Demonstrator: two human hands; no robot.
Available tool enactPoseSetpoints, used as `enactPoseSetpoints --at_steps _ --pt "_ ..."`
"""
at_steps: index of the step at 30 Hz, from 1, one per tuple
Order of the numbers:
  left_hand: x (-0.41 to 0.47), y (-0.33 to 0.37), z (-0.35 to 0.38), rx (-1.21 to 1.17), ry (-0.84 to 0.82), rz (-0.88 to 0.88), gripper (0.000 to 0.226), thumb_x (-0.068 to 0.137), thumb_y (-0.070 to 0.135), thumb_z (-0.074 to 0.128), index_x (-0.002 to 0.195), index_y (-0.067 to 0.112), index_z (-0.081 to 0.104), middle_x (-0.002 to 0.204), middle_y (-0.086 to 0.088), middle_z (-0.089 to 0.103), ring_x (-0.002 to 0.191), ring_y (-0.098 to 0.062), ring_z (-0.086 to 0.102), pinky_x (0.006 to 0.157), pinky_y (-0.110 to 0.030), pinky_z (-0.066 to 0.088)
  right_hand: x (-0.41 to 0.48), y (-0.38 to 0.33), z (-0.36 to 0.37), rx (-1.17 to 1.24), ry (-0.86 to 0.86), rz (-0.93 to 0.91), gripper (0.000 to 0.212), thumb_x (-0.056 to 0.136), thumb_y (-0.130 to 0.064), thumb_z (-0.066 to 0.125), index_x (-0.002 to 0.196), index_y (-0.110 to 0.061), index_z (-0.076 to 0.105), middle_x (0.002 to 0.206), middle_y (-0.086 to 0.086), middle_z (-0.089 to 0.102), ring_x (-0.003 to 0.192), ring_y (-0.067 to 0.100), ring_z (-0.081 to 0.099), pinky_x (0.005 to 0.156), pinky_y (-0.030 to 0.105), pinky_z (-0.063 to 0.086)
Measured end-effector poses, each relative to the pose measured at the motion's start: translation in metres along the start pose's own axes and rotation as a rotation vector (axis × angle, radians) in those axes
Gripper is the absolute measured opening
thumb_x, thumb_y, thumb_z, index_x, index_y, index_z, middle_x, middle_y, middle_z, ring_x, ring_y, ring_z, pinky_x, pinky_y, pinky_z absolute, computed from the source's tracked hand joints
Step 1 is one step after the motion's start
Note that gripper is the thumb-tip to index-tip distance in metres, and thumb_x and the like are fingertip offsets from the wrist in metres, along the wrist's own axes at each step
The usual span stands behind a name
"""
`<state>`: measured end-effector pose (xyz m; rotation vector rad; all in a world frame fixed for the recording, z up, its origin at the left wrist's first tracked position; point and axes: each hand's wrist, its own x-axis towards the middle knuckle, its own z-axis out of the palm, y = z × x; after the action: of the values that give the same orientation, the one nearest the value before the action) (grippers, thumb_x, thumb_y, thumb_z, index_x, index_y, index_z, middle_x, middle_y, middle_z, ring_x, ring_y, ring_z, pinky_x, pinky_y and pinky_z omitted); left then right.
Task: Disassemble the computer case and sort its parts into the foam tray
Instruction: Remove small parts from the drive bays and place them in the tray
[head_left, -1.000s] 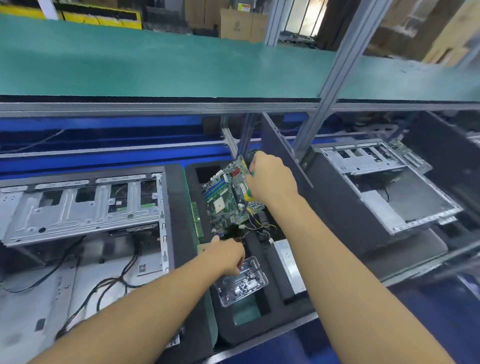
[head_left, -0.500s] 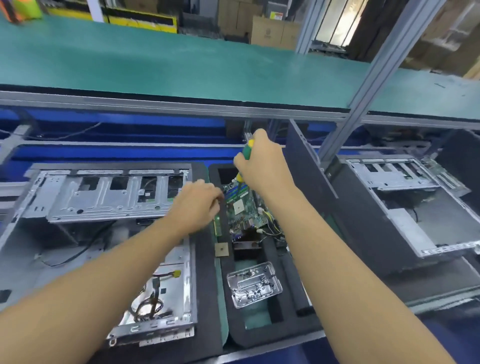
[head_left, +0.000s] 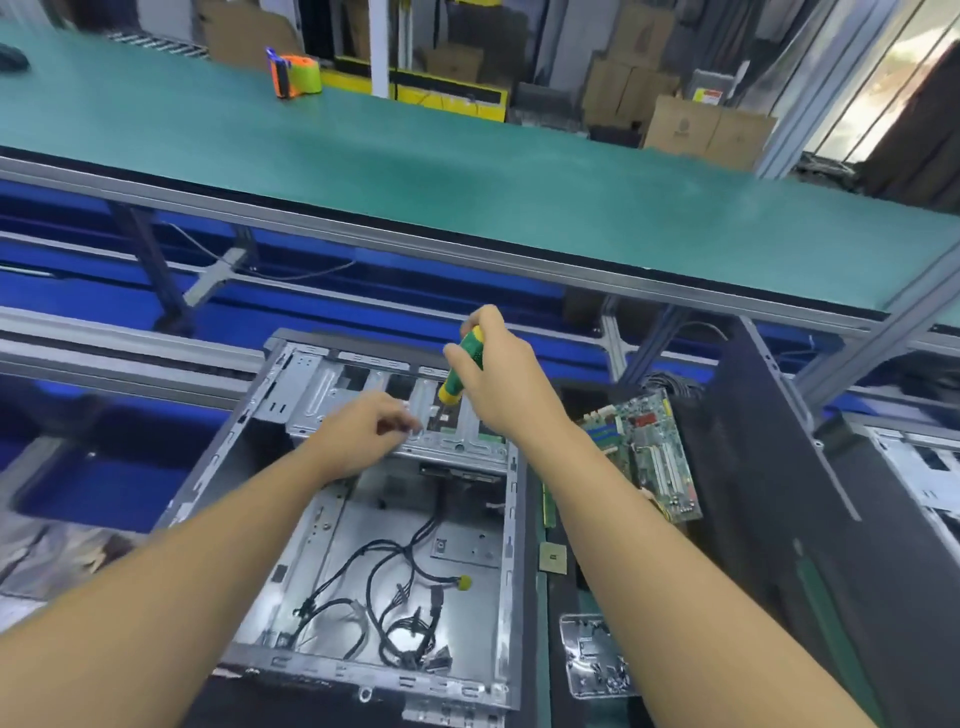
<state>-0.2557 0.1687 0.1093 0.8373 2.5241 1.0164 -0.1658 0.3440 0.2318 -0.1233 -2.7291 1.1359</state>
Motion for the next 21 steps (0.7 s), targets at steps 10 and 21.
enactPoseSetpoints --at_steps 10,21 --pt "0.002 0.005 0.001 0.103 0.011 -0.004 0.017 0.092 0.026 0.068 0.106 0.031 0.074 0.105 0.007 0.058 0.096 -0.012 0.057 0.091 -0.037 0.050 0.014 0.005 0.015 -0.091 -0.013 0.053 0.013 0.104 -0.035 0.049 0.106 -0.026 0.040 0.089 0.000 0.065 0.052 0.002 0.052 0.045 0.016 0.034" --pt "0.005 0.004 0.005 0.120 0.036 0.004 0.014 0.091 0.030 0.068 0.101 0.036 0.076 0.104 0.010 0.059 0.095 -0.010 0.056 0.088 -0.036 0.050 0.012 0.004 0.017 -0.121 -0.005 0.058 0.015 0.103 -0.036 0.050 0.106 -0.025 0.040 0.085 -0.002 0.061 0.057 0.009 0.050 0.050 0.026 0.036"
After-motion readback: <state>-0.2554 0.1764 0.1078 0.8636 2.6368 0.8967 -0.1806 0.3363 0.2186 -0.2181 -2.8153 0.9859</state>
